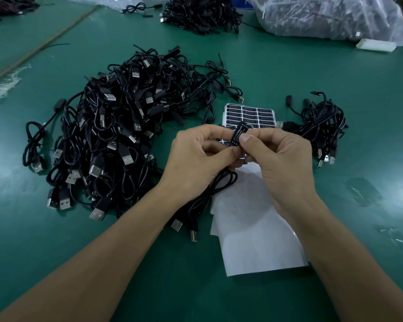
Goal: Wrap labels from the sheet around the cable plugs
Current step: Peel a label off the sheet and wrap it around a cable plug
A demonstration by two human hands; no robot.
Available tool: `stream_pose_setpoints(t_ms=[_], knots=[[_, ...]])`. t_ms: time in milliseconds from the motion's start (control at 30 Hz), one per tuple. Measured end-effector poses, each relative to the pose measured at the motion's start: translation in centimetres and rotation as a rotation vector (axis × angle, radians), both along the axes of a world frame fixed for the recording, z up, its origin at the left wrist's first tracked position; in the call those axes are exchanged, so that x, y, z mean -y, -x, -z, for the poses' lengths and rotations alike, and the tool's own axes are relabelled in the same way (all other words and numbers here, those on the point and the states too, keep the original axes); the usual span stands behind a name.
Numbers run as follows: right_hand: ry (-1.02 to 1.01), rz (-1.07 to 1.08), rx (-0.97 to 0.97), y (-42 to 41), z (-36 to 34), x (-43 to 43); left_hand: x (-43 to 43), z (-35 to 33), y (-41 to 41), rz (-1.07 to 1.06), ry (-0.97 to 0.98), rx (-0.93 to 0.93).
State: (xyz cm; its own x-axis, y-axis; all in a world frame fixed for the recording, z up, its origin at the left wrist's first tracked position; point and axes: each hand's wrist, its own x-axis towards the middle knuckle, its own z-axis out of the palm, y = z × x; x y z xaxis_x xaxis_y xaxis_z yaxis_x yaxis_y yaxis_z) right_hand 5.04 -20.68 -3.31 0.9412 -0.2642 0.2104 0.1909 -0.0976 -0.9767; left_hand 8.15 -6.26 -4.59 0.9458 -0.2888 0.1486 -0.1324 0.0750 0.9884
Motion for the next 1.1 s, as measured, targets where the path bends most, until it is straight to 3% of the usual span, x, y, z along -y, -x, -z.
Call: stream_pose_setpoints(t_ms=[1100], knots=[[0.110,0.007,0.013,-0.32,0.35,0.31,0.04,-0.17,0.06,0.013,0.017,-0.023]])
